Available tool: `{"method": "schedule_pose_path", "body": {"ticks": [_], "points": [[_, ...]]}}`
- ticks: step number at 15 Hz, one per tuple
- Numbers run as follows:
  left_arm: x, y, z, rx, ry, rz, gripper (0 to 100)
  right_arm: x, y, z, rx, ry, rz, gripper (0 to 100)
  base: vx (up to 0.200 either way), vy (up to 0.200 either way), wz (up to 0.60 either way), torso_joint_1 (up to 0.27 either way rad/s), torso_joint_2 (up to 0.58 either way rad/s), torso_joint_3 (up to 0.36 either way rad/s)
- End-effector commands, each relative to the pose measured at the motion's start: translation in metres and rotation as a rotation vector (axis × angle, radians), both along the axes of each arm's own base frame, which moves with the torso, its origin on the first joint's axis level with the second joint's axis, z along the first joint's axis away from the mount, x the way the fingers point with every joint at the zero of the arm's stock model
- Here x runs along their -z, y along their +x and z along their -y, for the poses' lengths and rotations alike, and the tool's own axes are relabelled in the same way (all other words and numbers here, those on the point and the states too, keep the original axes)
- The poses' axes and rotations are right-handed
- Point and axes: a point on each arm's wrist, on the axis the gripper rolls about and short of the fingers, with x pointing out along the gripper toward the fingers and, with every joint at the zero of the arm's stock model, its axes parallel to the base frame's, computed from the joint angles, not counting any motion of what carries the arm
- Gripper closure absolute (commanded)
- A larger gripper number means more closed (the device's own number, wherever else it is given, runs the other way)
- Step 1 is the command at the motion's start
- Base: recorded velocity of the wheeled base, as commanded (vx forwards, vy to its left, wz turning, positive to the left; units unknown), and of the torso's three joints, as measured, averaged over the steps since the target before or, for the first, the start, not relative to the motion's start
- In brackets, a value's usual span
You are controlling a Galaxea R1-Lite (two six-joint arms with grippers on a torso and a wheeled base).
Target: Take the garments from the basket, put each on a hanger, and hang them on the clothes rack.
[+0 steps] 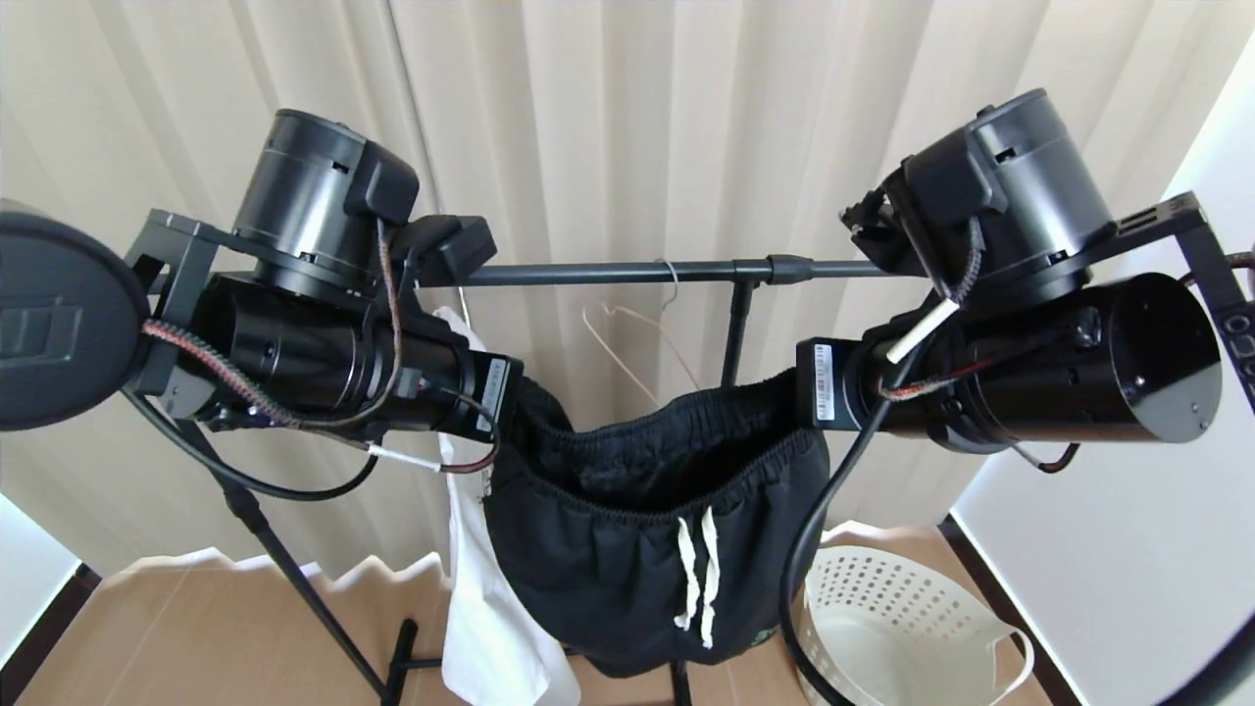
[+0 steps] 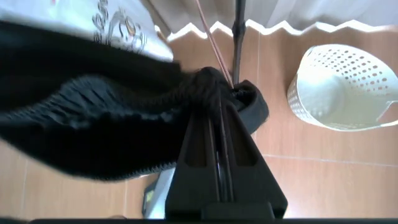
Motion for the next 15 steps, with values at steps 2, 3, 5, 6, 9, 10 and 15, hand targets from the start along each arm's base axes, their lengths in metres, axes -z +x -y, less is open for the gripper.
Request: {"method": "schedule_pose_path", "body": {"ticks": [2, 3, 5, 6, 9, 10, 15], "points": [[0.013, -0.038, -0.001, 0.042, 0.062, -0.021, 100, 0.005, 0.026, -0.017, 0.021, 0.009, 0.003, 100, 0.0, 0.0, 0.0, 0.0, 0.0, 0.0], [0.023, -0.051, 0.002, 0.075, 0.088, -0.047, 100, 0.003, 0.034, -0.024, 0.022, 0.021, 0.014, 100, 0.0, 0.0, 0.0, 0.0, 0.0, 0.0], [0.038, -0.068, 0.01, 0.145, 0.12, -0.086, 100, 0.0, 0.045, -0.034, 0.017, 0.041, 0.033, 100, 0.0, 0.0, 0.0, 0.0, 0.0, 0.0], [0.042, -0.073, 0.013, 0.164, 0.128, -0.1, 100, -0.001, 0.048, -0.038, 0.016, 0.049, 0.039, 100, 0.0, 0.0, 0.0, 0.0, 0.0, 0.0], [0.054, -0.099, 0.043, 0.262, 0.11, -0.168, 100, 0.005, 0.066, -0.054, 0.017, 0.065, 0.048, 100, 0.0, 0.0, 0.0, 0.0, 0.0, 0.0], [0.058, -0.103, 0.052, 0.279, 0.108, -0.18, 100, 0.005, 0.067, -0.056, 0.014, 0.069, 0.05, 100, 0.0, 0.0, 0.0, 0.0, 0.0, 0.0], [0.069, -0.099, 0.092, 0.294, -0.009, -0.16, 100, 0.003, 0.072, -0.071, -0.022, 0.114, 0.055, 100, 0.0, 0.0, 0.0, 0.0, 0.0, 0.0]]}}
